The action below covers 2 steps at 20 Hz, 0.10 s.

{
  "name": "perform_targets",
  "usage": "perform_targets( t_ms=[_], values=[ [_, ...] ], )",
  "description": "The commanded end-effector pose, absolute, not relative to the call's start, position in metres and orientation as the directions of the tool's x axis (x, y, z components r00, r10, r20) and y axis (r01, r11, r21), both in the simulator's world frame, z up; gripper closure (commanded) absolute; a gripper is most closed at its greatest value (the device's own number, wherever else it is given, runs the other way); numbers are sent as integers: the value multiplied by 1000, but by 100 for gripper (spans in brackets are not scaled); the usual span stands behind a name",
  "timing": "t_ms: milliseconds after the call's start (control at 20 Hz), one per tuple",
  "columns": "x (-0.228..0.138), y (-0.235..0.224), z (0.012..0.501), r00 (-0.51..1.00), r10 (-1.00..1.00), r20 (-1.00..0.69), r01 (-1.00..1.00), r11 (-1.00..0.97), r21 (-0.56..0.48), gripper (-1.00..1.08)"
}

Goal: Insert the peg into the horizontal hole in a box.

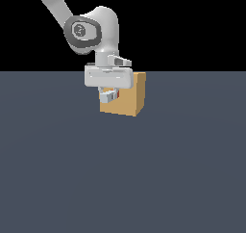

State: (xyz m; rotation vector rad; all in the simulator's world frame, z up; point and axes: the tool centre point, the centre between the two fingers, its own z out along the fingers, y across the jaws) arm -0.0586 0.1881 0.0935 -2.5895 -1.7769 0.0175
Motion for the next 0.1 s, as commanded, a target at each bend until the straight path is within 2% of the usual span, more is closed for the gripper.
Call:
perform_targets(
  t_ms=[0,50],
  values=[
    [-53,196,94,359,933,2,933,-359,1,108],
    [-53,196,94,359,933,2,933,-359,1,108]
  ],
)
